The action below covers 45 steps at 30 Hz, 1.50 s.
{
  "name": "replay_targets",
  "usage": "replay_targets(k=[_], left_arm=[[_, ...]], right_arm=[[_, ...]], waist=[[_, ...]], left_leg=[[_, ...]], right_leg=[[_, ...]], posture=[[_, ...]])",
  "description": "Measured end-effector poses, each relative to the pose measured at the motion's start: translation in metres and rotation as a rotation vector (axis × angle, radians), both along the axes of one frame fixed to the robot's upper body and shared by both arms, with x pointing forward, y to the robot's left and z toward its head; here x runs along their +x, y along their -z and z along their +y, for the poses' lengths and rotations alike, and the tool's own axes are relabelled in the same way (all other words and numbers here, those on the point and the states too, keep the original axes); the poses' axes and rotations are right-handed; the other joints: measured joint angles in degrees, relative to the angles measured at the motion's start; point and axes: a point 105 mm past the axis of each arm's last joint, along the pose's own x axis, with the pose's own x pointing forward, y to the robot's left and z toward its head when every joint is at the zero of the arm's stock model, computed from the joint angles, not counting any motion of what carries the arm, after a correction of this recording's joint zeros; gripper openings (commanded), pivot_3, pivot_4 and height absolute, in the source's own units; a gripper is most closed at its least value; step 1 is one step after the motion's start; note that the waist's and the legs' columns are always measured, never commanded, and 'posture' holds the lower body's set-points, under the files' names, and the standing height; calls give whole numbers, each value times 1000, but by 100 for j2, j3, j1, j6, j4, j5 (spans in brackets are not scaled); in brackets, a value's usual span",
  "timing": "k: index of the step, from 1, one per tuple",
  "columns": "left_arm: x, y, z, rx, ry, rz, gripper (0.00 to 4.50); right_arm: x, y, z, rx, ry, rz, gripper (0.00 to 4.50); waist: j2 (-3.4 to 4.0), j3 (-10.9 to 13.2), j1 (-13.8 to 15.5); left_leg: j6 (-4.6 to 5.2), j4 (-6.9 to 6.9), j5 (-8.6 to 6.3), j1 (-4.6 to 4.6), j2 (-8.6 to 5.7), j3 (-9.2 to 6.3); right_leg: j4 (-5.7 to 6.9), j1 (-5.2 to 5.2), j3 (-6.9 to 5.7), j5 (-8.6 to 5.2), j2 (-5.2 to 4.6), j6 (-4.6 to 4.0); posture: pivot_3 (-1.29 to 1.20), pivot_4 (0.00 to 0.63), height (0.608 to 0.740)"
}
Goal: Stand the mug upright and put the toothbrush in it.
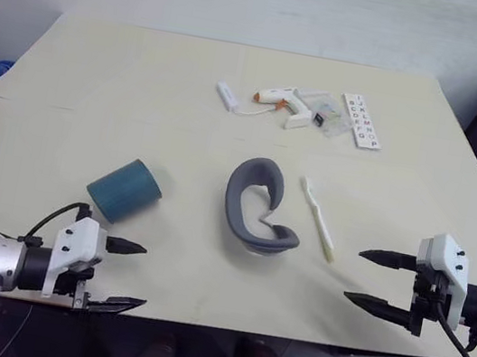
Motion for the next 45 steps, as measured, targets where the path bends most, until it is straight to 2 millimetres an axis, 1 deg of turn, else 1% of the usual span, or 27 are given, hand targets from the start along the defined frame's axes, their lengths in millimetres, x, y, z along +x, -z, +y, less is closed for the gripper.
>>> replay_targets(k=[4, 9, 16, 23, 30, 32, 34, 36, 39, 40, 42, 45], left_arm=[[-5, 3, 1, 12, 13, 28, 4500], [-5, 5, 3, 23, 6, 33, 4500], [0, 2, 0, 21, 10, 11, 4500], [7, -1, 0, 1, -11, 18, 4500], [7, -2, -2, -21, -11, 31, 4500], [9, -7, -5, -49, -9, 37, 4500], [11, -17, -10, -90, -3, 33, 4500], [12, -31, -13, -137, 13, 43, 4500], [10, -51, -15, -165, 50, 50, 4500], [10, -59, -18, -172, 77, 44, 4500], [10, -67, -20, -163, 102, 27, 4500], [11, -72, -21, -140, 126, 10, 4500]], right_arm=[[1, 1, -2, 3, 4, 4, 4459], [1, 1, -4, -2, 7, -5, 4459], [4, 3, -6, -28, 21, -23, 4459], [-3, 8, -4, 21, 21, 63, 4459], [-2, 5, -1, 13, 15, 47, 4459], [0, -3, 7, -14, -17, -13, 4459], [2, -12, 20, -36, -65, -65, 4459], [4, -23, 37, -54, -132, -129, 4459], [7, -34, 64, -78, -235, -204, 4459], [8, -35, 76, -90, -281, -232, 4459], [10, -32, 90, -119, -347, -261, 4459], [20, -24, 106, -169, -419, -301, 4459]], waist=[[0, 0, -7], [0, 0, -2], [0, 0, -2], [0, 0, -8], [1, 0, -5], [1, 1, -8], [1, 1, -13], [2, 1, -18], [3, 2, -27], [3, 2, -25], [4, 2, -20], [5, 3, -24]], left_leg=[[0, -2, 0, 1, 1, -1], [0, -2, 0, 1, 2, -2], [-1, -4, 0, 0, 2, -2], [-1, -7, 0, -1, 2, -6], [-2, -9, -1, -1, 4, -8], [-3, -9, -1, -1, 4, -8], [-6, -9, 0, -1, 6, -11], [-13, -9, 1, -1, 8, -16], [-18, -11, 1, -7, 8, -20], [-19, -11, 2, -7, 8, -22], [-20, -14, 2, -10, 6, -23], [-20, -15, 2, -16, 1, -22]], right_leg=[[-1, 0, 0, -1, 0, -2], [-1, 0, 0, -3, -1, -5], [-3, 0, 0, -3, -2, -5], [-6, 1, -2, -3, -4, -5], [-7, 0, -3, -7, -6, -13], [-7, 0, -3, -7, -6, -12], [-6, -1, -5, -6, -5, -11], [-5, -2, -10, -6, -4, -11], [-5, -9, -14, -7, -3, -13], [-4, -9, -16, -8, -3, -14], [-6, -12, -18, -9, -3, -16], [-9, -16, -18, -9, -2, -17]], posture=[[0, 150, 740], [0, 150, 740], [0, 150, 740], [0, 150, 740], [0, 150, 740], [0, 150, 740], [0, 150, 740], [0, 150, 740], [0, 150, 740], [0, 150, 740], [0, 150, 740], [0, 150, 740]])
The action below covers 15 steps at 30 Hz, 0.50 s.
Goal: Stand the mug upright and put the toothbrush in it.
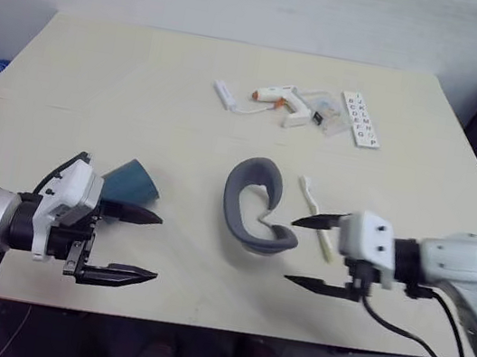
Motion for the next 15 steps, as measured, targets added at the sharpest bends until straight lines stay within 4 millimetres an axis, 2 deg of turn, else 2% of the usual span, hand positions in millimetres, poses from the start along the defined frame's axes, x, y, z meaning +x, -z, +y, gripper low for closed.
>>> replay_targets(k=[4, 7, 9, 15], left_arm=[[1, 5, -2, 13, 6, 8, 4500], [2, 6, -4, 17, 11, -3, 4500], [4, 6, -3, 20, 1, -13, 4500], [7, 4, -5, 16, -13, -35, 4500]], right_arm=[[16, 14, 11, -18, -21, 2, 4459], [22, 28, 18, -30, -42, 18, 3871], [25, 35, 15, -62, -40, 16, 3254], [21, 41, 13, -79, -72, 26, 1195]], waist=[[-1, 1, 1], [-1, 1, 0], [-1, 1, 15], [-1, 1, 10]], left_leg=[[1, -1, 0, -5, -2, 1], [1, -1, 0, -6, -2, 1], [1, 0, 0, -6, -3, 1], [0, 1, 1, -4, -1, 1]], right_leg=[[0, -2, -1, 0, 2, -1], [3, -4, -1, 0, 4, 0], [4, -4, -3, 0, 3, 0], [10, -4, -3, 1, 5, 1]], posture=[[0, 150, 740], [0, 150, 740], [0, 150, 740], [0, 150, 740]])
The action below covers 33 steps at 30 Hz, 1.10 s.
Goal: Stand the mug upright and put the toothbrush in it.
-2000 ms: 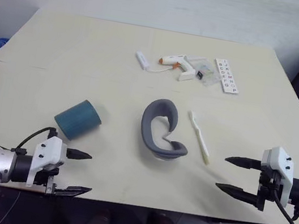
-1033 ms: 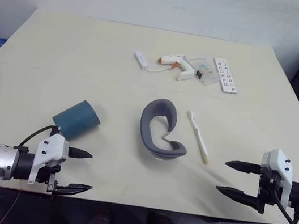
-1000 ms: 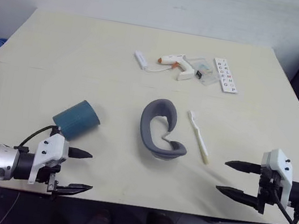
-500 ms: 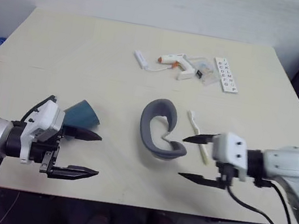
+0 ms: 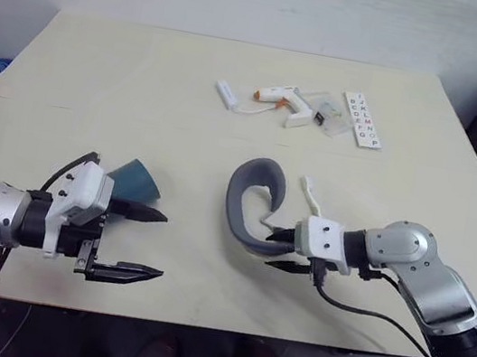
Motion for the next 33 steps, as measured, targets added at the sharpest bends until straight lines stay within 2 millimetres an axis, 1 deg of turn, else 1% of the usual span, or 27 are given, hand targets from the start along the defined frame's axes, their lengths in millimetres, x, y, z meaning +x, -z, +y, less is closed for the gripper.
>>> replay_targets(k=[1, 3, 4, 8, 9, 11, 12, 13, 14, 15, 16, 18, 19, 20, 21, 22, 24, 28, 29, 30, 33], left_arm=[[1, 0, -1, -2, 2, -1, 4500], [2, 1, -3, -7, 5, -3, 4500], [3, 0, -4, -8, 7, -6, 4500], [9, -3, -6, -11, 15, -22, 4500], [10, -3, -6, -10, 16, -23, 4500], [12, -3, -9, -13, 31, -26, 4500], [13, -4, -10, -16, 43, -31, 4500], [16, -4, -10, -20, 42, -32, 4500], [17, -4, -9, -21, 39, -31, 4500], [18, -5, -11, -22, 47, -37, 4500], [19, -6, -12, -24, 53, -45, 4500], [25, -9, -17, -47, 72, -69, 4500], [28, -9, -20, -57, 80, -75, 4500], [30, -9, -24, -70, 92, -76, 4500], [32, -9, -27, -79, 101, -80, 4500], [34, -9, -29, -84, 106, -82, 4500], [38, -13, -35, -99, 120, -103, 4500], [45, -24, -43, -126, 149, -148, 4500], [46, -25, -45, -127, 157, -151, 4500], [47, -25, -46, -130, 161, -153, 4500], [50, -21, -45, -126, 156, -142, 4500]], right_arm=[[-1, 1, 0, 0, -1, 7, 749], [-3, 2, 0, 3, -8, 11, 150], [-4, 1, 1, 6, -10, 12, 35], [-4, -9, 1, 43, 28, -21, 35], [-4, -14, 1, 60, 44, -29, 35], [-1, -32, -6, 110, 101, -62, 35], [1, -44, -15, 128, 150, -90, 35], [6, -60, -32, 133, 236, -141, 35], [9, -66, -40, 130, 273, -163, 35], [10, -74, -56, 119, 344, -197, 35], [11, -75, -69, 101, 397, -207, 35], [7, -66, -110, 26, 560, -200, 35], [3, -54, -133, -14, 656, -169, 35], [-2, -43, -149, -41, 726, -135, 35], [-6, -33, -159, -61, 766, -104, 35], [-11, -24, -165, -78, 792, -75, 35], [-15, -11, -171, -83, 831, -46, 35], [-13, 2, -182, -39, 920, -35, 35], [-13, 3, -184, -35, 931, -33, 603], [-13, 4, -185, -30, 939, -28, 829], [-14, 5, -184, -14, 941, -4, 1909]], waist=[[0, 0, 1], [0, 0, 1], [0, 0, 0], [0, 0, 0], [0, 0, -1], [1, 1, 5], [1, 1, 6], [1, 1, 21], [1, 1, 22], [1, 1, 37], [1, 0, 54], [0, 0, 128], [-1, -1, 155], [0, -1, 153], [0, -1, 154], [0, 0, 146], [0, 0, 77], [0, 0, -21], [0, 0, -25], [0, 0, -22], [0, 0, -12]], left_leg=[[-1, 0, 1, 1, 0, 0], [-2, 0, 1, 2, 0, 0], [-3, 1, 2, 2, 0, 0], [-5, 1, 3, 3, 0, 0], [-5, 1, 3, 2, 1, -1], [-5, 1, 3, -1, -1, -1], [-5, 1, 3, -2, -1, 0], [-5, 1, 3, -2, -2, -1], [-5, 1, 3, -2, -2, -1], [-5, 1, 3, -5, -3, -5], [-4, 0, 2, -5, -4, -6], [0, -3, 0, -4, -6, -6], [2, -3, -1, -5, -6, -2], [2, -2, -1, -4, -7, 1], [7, -2, 0, -3, -12, 5], [11, -1, 2, -3, -14, 10], [15, 2, 4, 6, -13, 25], [17, 5, 9, 22, -13, 41], [16, 4, 10, 24, -12, 41], [14, 4, 10, 25, -11, 39], [14, 4, 10, 21, -7, 37]], right_leg=[[1, 0, 0, 0, 0, 0], [3, 0, 0, 0, 1, 0], [5, 0, 0, 0, 1, 0], [7, -1, 0, 0, 2, 0], [8, -1, 0, 0, 2, 1], [7, -3, 0, 0, 1, 1], [5, -3, 1, 0, 0, 1], [4, -2, -1, 1, -3, 1], [2, -2, -1, 0, -2, 1], [1, -1, -3, 0, -3, 1], [-3, 0, -6, 0, -3, 0], [-15, 8, -9, 0, 1, 1], [-24, 12, -8, 1, 6, 3], [-24, 13, -5, 2, 7, 4], [-22, 13, -3, 4, 17, 8], [-22, 13, -2, 8, 28, 15], [-20, 15, 2, 16, 34, 30], [0, 16, 13, 19, 41, 36], [3, 15, 14, 18, 43, 35], [3, 15, 15, 18, 47, 35], [1, 13, 21, 17, 51, 35]], posture=[[0, 150, 740], [0, 150, 740], [0, 150, 740], [0, 150, 740], [0, 150, 740], [0, 150, 740], [0, 150, 740], [0, 150, 740], [0, 150, 740], [0, 150, 740], [0, 150, 740], [0, 150, 740], [0, 150, 740], [0, 150, 740], [0, 150, 740], [0, 150, 740], [0, 150, 740], [0, 150, 740], [0, 150, 740], [0, 150, 740], [0, 150, 740]])
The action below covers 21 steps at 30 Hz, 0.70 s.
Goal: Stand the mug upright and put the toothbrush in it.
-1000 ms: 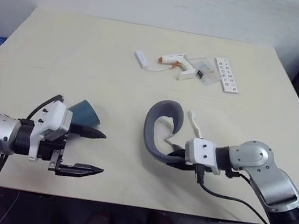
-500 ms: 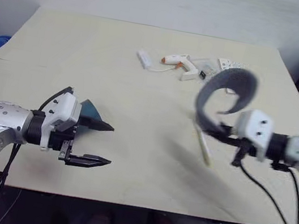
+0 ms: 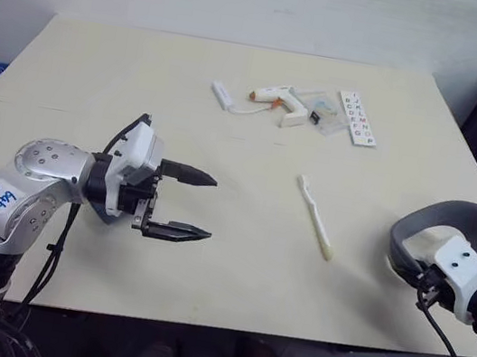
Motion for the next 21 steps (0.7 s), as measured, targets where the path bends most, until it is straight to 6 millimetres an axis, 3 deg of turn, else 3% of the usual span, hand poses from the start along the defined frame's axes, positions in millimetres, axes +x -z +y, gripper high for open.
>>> replay_targets(k=[4, 6, 10, 14, 17, 21], left_arm=[[0, 0, 0, 1, -1, -8, 4500], [-1, 1, 4, 2, -19, -8, 4500], [-1, -2, 23, 19, -101, -3, 4500], [6, -29, 55, -29, -259, -13, 4500], [18, -34, 84, -7, -413, 16, 4500], [44, -25, 143, 81, -691, 97, 4500]], right_arm=[[-1, -10, -1, -1, -24, -12, 3256], [3, -29, 0, -32, -76, -47, 3256], [6, -92, 10, -40, -211, -151, 3256], [-2, -145, 62, 159, -447, -213, 3256], [-13, -147, 103, 273, -627, -151, 3256], [-16, -115, 143, 341, -763, -12, 3256]], waist=[[2, 1, 27], [3, 1, 12], [6, 6, -21], [5, 6, -58], [5, 6, -61], [4, 7, -82]], left_leg=[[1, 1, 0, -3, -4, -1], [2, 0, -1, -1, -4, 3], [-1, 0, 0, -2, 13, -9], [-11, -2, -1, -1, 27, -33], [-17, -7, -2, -5, 29, -43], [-18, -7, -1, -29, 14, -38]], right_leg=[[-3, 0, 2, 0, -7, 1], [-3, -1, 2, 0, -8, 1], [-1, -2, 5, -2, -2, -3], [5, -2, -5, -10, -24, -17], [3, -3, -17, -14, -24, -25], [9, -29, -17, -14, -36, -24]], posture=[[0, 150, 740], [0, 150, 740], [0, 150, 740], [0, 150, 740], [0, 150, 740], [0, 150, 740]])
